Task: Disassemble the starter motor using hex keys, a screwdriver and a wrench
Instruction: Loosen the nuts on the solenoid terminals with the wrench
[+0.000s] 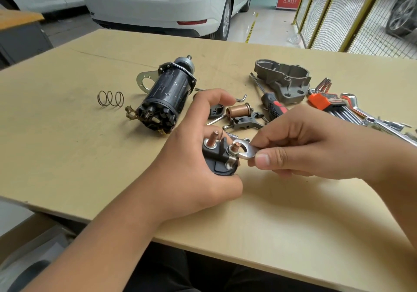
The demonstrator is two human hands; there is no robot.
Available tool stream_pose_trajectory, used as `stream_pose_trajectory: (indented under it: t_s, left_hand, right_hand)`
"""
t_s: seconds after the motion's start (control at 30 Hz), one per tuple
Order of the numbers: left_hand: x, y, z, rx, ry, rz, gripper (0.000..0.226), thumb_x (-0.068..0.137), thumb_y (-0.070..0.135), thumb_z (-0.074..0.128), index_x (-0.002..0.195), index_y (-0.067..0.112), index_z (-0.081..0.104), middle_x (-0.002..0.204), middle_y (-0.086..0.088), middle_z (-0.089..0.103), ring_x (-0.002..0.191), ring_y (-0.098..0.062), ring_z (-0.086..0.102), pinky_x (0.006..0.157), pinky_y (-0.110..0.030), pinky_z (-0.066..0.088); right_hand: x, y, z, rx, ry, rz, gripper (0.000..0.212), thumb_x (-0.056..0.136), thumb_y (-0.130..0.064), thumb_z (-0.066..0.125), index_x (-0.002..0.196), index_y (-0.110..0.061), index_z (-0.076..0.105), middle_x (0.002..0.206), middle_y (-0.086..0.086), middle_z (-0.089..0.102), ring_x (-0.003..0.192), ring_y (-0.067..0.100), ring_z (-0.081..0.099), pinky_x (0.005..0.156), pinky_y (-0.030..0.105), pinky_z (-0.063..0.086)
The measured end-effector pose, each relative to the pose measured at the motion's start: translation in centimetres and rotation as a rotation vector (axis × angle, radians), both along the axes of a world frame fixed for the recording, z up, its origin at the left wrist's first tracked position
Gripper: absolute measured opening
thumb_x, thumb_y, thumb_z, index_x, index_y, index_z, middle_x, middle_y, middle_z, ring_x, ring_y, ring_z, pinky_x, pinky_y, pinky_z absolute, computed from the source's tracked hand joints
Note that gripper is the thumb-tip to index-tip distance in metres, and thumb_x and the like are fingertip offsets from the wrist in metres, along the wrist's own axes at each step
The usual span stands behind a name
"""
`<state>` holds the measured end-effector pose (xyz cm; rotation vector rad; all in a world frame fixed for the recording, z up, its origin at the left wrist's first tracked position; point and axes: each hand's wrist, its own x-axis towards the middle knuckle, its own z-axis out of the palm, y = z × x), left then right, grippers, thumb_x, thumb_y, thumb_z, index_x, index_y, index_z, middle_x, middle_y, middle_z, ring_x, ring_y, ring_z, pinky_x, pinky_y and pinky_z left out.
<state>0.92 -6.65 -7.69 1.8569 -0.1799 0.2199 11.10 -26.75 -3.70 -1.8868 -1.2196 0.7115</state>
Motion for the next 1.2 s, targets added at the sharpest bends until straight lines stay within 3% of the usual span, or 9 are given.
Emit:
stream_pose_trajectory:
  t_s: [0.1,0.17,0.33,0.53,0.7,0.83,1.0,1.1,1.2]
  left_hand:
    - [-0.1,0.3,-0.1,-0.001,0.023,-0.06,0.091,0.061,-0.005,0.075,0.128,0.048,0.046,0.081,-0.007,0.068,0.063,-0.022,0.063,0.062,-0.031,0.056]
    - [-0.2,0.4,-0.1,0.005,0.027,-0.075,0.091,0.06,-0.005,0.075,0.129,0.048,0.047,0.081,-0.009,0.067,0.065,-0.032,0.064,0.062,-0.033,0.055]
    - [0.0,0.2,-0.2,-0.047,-0.016,-0.055,0.08,0.065,-0.004,0.078,0.125,0.042,0.051,0.073,-0.001,0.065,0.06,-0.012,0.059,0.059,-0.023,0.052]
    - [0.1,-0.4,-0.3,-0.069,-0.068,0.074,0.064,0.068,0.015,0.088,0.117,0.036,0.054,0.074,0.002,0.071,0.06,-0.006,0.062,0.059,-0.02,0.052]
    - [0.1,-0.7,-0.3,0.104,-0.072,0.312,0.08,0.05,0.036,0.092,0.117,0.047,0.051,0.088,0.013,0.072,0.075,-0.006,0.071,0.064,-0.012,0.05]
    - [0.1,-0.6,-0.4,0.126,-0.109,0.338,0.076,0.054,0.031,0.088,0.117,0.044,0.05,0.094,0.026,0.066,0.077,-0.004,0.068,0.064,-0.008,0.047]
    - [0.0,-0.7,-0.7,0.224,-0.197,0.393,0.078,0.062,0.02,0.093,0.118,0.045,0.044,0.085,0.018,0.062,0.08,-0.001,0.065,0.064,-0.005,0.044]
    - [0.1,-1.1,-0.8,0.316,-0.266,0.401,0.083,0.065,0.021,0.093,0.125,0.042,0.04,0.097,0.033,0.06,0.081,0.007,0.062,0.063,-0.001,0.041]
    - [0.2,-1.1,-1.1,0.376,-0.307,0.434,0.088,0.066,0.022,0.091,0.134,0.038,0.037,0.082,0.026,0.056,0.08,0.001,0.061,0.065,-0.006,0.044]
  right_hand:
    - [-0.6,0.5,0.0,0.039,0.032,0.055,0.021,0.093,-0.027,0.064,0.073,-0.03,0.069,0.057,0.005,0.045,0.05,0.012,0.036,0.047,0.024,0.03]
    - [-0.8,0.8,0.0,0.047,0.029,0.079,0.026,0.095,-0.024,0.064,0.071,-0.035,0.067,0.057,0.002,0.043,0.051,0.01,0.035,0.048,0.021,0.029]
    - [-0.8,0.7,0.0,0.026,0.048,0.051,0.019,0.094,-0.027,0.062,0.078,-0.018,0.069,0.055,-0.004,0.042,0.048,0.003,0.035,0.046,0.012,0.029]
    - [-0.9,1.0,-0.2,0.002,0.008,-0.044,0.024,0.095,-0.028,0.062,0.087,-0.009,0.073,0.054,-0.003,0.046,0.046,0.005,0.036,0.044,0.013,0.029]
    - [-1.3,1.8,-0.8,0.065,0.076,-0.175,0.031,0.099,-0.034,0.059,0.076,-0.013,0.063,0.048,-0.012,0.04,0.042,0.004,0.032,0.04,0.013,0.028]
    - [-1.6,2.0,-0.5,0.015,0.039,-0.21,0.03,0.093,-0.041,0.061,0.073,-0.02,0.066,0.048,-0.01,0.04,0.043,0.009,0.031,0.04,0.016,0.028]
    - [-1.5,1.6,0.1,-0.061,0.071,-0.248,0.034,0.087,-0.046,0.063,0.079,-0.013,0.069,0.046,-0.006,0.044,0.04,0.007,0.032,0.037,0.015,0.028]
    - [-1.7,1.5,0.3,-0.097,0.153,-0.26,0.031,0.093,-0.046,0.067,0.078,-0.018,0.069,0.048,-0.003,0.048,0.038,0.013,0.031,0.039,0.015,0.028]
    - [-1.9,1.3,0.4,-0.116,0.198,-0.259,0.029,0.094,-0.043,0.069,0.081,-0.017,0.069,0.051,0.005,0.051,0.033,0.014,0.031,0.038,0.018,0.032]
